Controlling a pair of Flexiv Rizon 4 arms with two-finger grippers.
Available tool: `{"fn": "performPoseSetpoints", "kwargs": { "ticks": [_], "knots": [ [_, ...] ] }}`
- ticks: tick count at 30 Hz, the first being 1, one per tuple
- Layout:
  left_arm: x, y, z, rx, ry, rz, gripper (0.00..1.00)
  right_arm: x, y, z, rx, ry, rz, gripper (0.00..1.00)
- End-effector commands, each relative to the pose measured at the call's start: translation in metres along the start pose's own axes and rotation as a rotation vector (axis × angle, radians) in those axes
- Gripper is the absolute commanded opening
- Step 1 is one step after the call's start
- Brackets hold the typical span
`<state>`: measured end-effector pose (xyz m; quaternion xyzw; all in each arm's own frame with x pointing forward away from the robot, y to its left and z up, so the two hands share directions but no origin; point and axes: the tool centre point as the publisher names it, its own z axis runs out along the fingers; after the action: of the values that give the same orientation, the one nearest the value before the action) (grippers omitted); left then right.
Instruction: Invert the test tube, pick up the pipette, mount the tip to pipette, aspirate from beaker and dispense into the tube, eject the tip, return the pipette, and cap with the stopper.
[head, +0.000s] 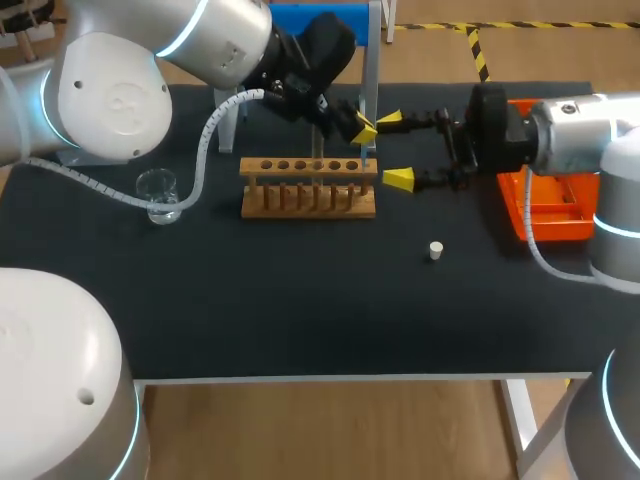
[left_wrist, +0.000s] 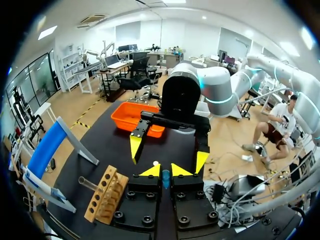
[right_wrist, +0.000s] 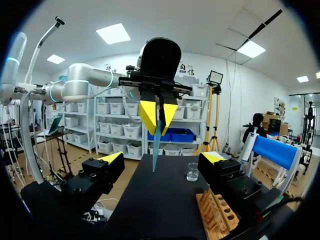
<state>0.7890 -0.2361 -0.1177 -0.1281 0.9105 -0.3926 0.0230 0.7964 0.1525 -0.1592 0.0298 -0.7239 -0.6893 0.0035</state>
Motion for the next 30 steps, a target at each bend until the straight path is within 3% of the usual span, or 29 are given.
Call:
{"fn": "performPoseSetpoints", "kwargs": {
  "ticks": [1,19,20,23,25,30],
  "knots": [
    [0.000,-0.001,-0.001,-0.005,0.001,-0.001,0.00,-0.005,0.000,0.011,-0.005,0.004,0.009,1.00],
    [0.000,-0.001,-0.001,-0.005,0.001,-0.001,0.00,-0.001,0.005,0.029,-0.045,0.033,0.047,1.00],
    [0.000,-0.001,-0.001,-0.005,0.001,-0.001,0.00,-0.001,0.005,0.029,-0.049,0.033,0.049,0.96],
    [0.000,-0.001,-0.001,-0.005,0.001,-0.001,0.00,0.000,0.007,0.030,-0.057,0.036,0.050,0.72],
    [0.000,-0.001,-0.001,-0.005,0.001,-0.001,0.00,0.001,0.008,0.030,-0.062,0.038,0.050,0.49],
    [0.000,-0.001,-0.001,-0.005,0.001,-0.001,0.00,0.004,0.010,0.032,-0.069,0.044,0.053,0.47]
  ]
}}
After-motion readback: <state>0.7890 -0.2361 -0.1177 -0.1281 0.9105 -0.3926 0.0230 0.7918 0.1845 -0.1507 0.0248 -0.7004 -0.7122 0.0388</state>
